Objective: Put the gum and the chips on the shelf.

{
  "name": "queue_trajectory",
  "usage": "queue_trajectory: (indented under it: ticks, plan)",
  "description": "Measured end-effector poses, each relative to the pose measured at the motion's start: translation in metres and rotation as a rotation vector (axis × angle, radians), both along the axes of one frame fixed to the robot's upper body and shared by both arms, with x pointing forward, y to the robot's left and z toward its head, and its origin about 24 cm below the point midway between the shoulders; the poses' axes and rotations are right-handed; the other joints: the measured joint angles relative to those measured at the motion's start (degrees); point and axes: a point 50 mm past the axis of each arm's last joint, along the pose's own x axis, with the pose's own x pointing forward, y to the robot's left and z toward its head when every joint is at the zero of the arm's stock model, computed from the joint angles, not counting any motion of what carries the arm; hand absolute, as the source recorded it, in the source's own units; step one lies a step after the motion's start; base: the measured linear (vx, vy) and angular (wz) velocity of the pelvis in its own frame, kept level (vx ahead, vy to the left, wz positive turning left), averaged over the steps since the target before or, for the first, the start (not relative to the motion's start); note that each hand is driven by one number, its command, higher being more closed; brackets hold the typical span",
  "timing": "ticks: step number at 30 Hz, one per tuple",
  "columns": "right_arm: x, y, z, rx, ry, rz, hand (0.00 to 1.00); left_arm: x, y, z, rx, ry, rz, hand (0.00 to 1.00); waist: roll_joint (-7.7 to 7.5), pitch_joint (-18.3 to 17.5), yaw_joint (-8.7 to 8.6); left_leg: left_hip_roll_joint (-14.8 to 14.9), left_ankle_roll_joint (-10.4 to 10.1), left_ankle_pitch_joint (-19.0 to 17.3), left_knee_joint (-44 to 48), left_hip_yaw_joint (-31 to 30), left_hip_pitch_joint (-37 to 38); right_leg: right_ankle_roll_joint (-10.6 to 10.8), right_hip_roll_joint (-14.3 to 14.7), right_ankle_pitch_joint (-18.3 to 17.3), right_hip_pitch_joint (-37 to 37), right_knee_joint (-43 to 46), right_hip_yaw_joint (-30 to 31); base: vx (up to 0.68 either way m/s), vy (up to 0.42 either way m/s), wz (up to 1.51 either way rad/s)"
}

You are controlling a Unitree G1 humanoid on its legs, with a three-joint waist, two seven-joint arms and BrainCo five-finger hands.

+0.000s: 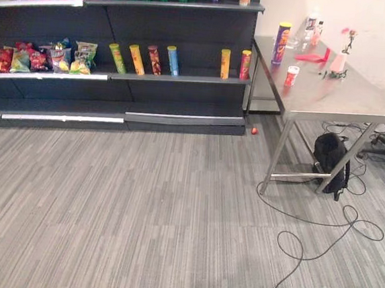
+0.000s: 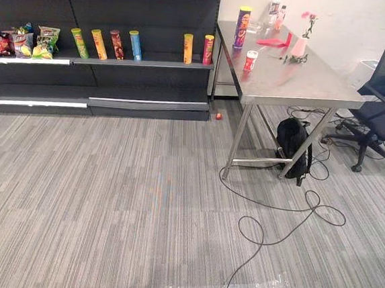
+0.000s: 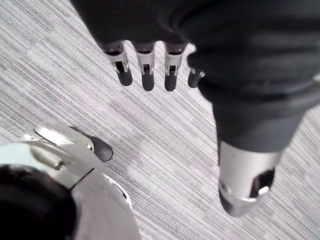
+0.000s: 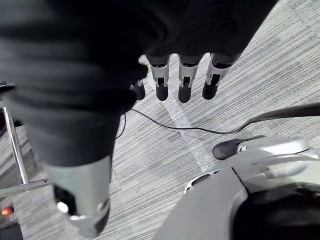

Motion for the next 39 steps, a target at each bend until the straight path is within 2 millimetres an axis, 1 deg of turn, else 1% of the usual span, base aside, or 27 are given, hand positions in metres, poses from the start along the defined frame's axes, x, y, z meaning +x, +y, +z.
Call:
queue_trajectory:
  ticks: [2, 6, 9, 10, 13, 21, 24, 26, 32, 39]
  plan:
    - [0.003, 0.001, 0.0, -0.007, -0.003, 0.001, 0.0, 0.002, 0.001, 0.0, 0.004, -0.005, 0.001, 0.0, -0.39, 1.32, -0.15, -0.14, -0.04, -0.02, -0.39, 0.0, 1.16, 0.05, -0.06, 0.0, 1.72, -0.75, -0.8, 0.06, 0.003, 0.09]
    - [0.004, 0.001, 0.0, -0.01, -0.003, 0.0, 0.0, 0.003, 0.002, 0.0, 0.008, -0.005, 0.002, 0.0, -0.51, 1.59, -0.22, -0.14, -0.13, -0.04, -1.02, 0.06, 1.83, 0.37, -0.02, -0.22, 2.07, -0.8, -1.13, 0.01, -0.003, 0.04]
    - [0.009, 0.002, 0.0, -0.009, -0.014, 0.003, 0.0, 0.004, 0.002, 0.001, 0.013, -0.008, 0.0, 0.0, -0.48, 2.74, -0.57, -0.14, -0.27, -0.13, -1.08, 0.1, 2.82, 0.83, -0.05, -0.52, 2.96, -0.58, -1.14, -0.01, -0.009, 0.0]
    - [0.01, 0.002, 0.0, -0.009, -0.016, 0.003, 0.0, 0.005, 0.003, 0.001, 0.021, -0.006, -0.026, 0.0, -0.72, 2.92, -0.84, -0.1, -0.3, -0.15, -1.16, 0.11, 2.89, 1.07, -0.05, -0.68, 3.17, -0.41, -1.15, -0.05, -0.026, 0.01]
    - [0.011, 0.002, 0.0, 0.0, -0.023, -0.002, 0.0, 0.007, 0.004, 0.001, 0.034, -0.006, -0.08, 0.0, -0.67, 3.1, -0.97, -0.09, -0.31, -0.15, -1.38, 0.28, 3.81, 1.09, -0.03, -0.69, 3.68, -0.35, -1.0, -0.04, -0.021, -0.02]
    - [0.003, 0.007, -0.002, 0.192, -0.047, -0.123, 0.0, 0.008, 0.004, 0.001, 0.002, -0.04, -0.095, 0.0, -0.89, 3.77, -1.01, -0.09, -0.27, -0.05, -1.91, 1.52, 4.86, 1.2, -0.11, -0.8, 3.69, 0.48, -0.1, -0.06, -0.017, -0.07]
    - [0.001, 0.009, -0.002, 0.234, -0.061, -0.136, 0.0, 0.009, 0.004, 0.002, 0.012, -0.052, -0.101, 0.0, -0.96, 3.77, -0.97, -0.18, -0.14, 0.03, -2.17, 1.44, 4.84, 1.2, -0.17, -0.81, 3.64, 0.36, -0.25, -0.01, -0.005, 0.0]
    - [0.001, 0.01, -0.002, 0.251, -0.072, -0.128, 0.0, 0.009, 0.004, 0.002, 0.015, -0.063, -0.104, 0.0, -1.08, 3.75, -0.99, -0.24, -0.09, 0.24, -2.76, 1.35, 4.88, 1.2, -0.17, -0.81, 3.57, 0.14, -0.45, -0.01, -0.018, 0.04]
    - [0.005, 0.012, -0.001, 0.233, -0.109, -0.067, 0.0, 0.009, 0.009, 0.003, 0.018, -0.069, -0.142, 0.0, -2.07, 3.96, -1.0, -0.4, -0.14, 0.36, -3.43, 0.18, 4.7, 1.2, -0.17, -0.81, 3.71, -0.73, -1.71, 0.02, -0.024, 0.08]
    - [0.013, 0.015, 0.001, 0.183, -0.161, -0.005, 0.0, 0.01, 0.013, 0.004, 0.041, -0.059, -0.137, 0.0, -2.56, 4.48, -1.04, -0.33, -0.55, 0.09, -2.45, 0.16, 4.18, 1.23, -0.3, -0.9, 3.61, -0.03, -2.48, 0.0, -0.017, 0.02]
